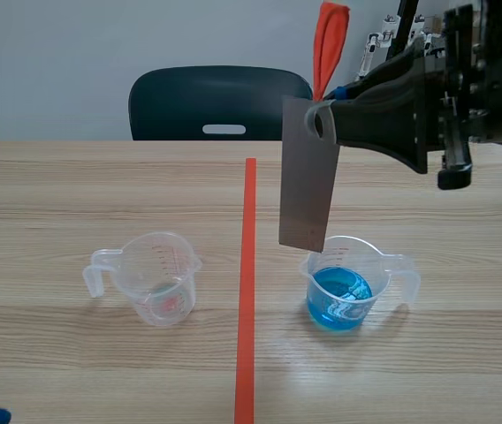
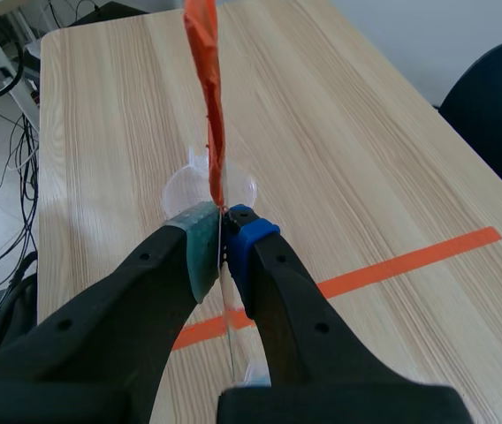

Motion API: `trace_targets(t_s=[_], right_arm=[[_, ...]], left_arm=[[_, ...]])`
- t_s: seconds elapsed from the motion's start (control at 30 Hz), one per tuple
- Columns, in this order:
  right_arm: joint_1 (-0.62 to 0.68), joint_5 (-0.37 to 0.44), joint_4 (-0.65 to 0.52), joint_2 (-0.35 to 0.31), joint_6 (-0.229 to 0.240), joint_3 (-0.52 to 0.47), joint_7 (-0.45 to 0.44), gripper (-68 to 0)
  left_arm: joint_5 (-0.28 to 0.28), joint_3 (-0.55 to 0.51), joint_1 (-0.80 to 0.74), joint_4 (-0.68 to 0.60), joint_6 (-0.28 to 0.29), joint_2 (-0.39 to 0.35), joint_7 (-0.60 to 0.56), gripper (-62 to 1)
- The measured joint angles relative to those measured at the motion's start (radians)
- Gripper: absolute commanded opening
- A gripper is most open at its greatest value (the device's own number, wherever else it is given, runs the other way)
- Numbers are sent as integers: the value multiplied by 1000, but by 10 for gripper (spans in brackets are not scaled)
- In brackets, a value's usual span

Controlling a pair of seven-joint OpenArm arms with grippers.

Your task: Do the redox reaction experiment. move the plate over the blue solution

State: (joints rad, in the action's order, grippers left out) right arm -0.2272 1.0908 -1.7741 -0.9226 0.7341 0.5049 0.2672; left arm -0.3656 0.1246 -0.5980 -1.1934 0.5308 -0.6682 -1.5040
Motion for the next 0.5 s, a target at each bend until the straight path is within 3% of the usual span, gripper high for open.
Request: trace_targets(t_s=[0.1,0.17,0.27,0.4,0.5], right_arm=[[12,-2,0,-34,0,0,-10,-669],[16,-1,0,-64,0,0,-72,-669],[31,0,0,-116,0,-2,-145,-669],[60,-37,1,-185,0,-2,-222,-669],[92,-83,1,-238,0,-2,-330,-669]], left_arm=[[0,0,30,-12,-26,0,20,-571],[3,0,48,-29,-2,0,68,-571],[11,0,72,-85,17,0,209,-571],[97,0,77,-172,42,0,350,-571],[98,0,77,-245,75,0,477,-571]])
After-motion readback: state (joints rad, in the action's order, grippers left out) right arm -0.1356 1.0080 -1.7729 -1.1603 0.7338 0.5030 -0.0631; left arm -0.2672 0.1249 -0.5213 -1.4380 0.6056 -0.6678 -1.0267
